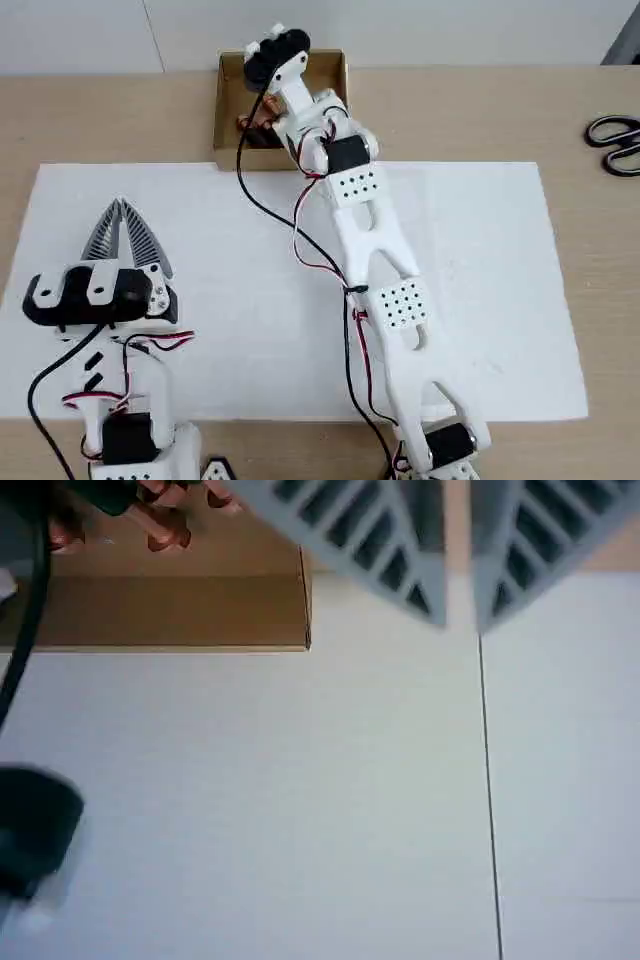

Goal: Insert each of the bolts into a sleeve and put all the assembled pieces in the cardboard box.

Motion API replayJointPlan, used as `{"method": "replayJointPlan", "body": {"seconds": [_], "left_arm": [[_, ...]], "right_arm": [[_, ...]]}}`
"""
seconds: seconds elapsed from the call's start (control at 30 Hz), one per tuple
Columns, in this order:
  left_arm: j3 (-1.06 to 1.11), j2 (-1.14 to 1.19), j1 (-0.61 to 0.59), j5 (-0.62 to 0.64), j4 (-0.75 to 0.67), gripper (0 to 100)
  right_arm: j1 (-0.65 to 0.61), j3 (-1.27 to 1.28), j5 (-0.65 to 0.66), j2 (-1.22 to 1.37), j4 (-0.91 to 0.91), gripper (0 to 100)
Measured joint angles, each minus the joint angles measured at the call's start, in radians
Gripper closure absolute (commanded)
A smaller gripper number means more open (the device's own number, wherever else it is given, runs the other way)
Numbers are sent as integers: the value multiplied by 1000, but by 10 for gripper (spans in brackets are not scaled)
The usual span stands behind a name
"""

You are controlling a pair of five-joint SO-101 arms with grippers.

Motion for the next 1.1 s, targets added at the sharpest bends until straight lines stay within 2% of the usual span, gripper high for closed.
{"method": "replayJointPlan", "body": {"seconds": [0.23,0.47,0.63,0.8,0.97,1.1], "left_arm": [[0,0,11,2,20,993],[0,0,158,0,26,993],[0,0,301,0,126,993],[0,0,354,0,242,993],[5,0,356,0,292,993],[49,0,356,0,293,993]], "right_arm": [[60,-6,-153,-281,132,833],[91,-15,-181,-499,519,833],[117,-17,-181,-562,563,833],[109,37,-181,-664,568,833],[110,247,-181,-847,571,833],[109,522,-181,-1046,571,833]]}}
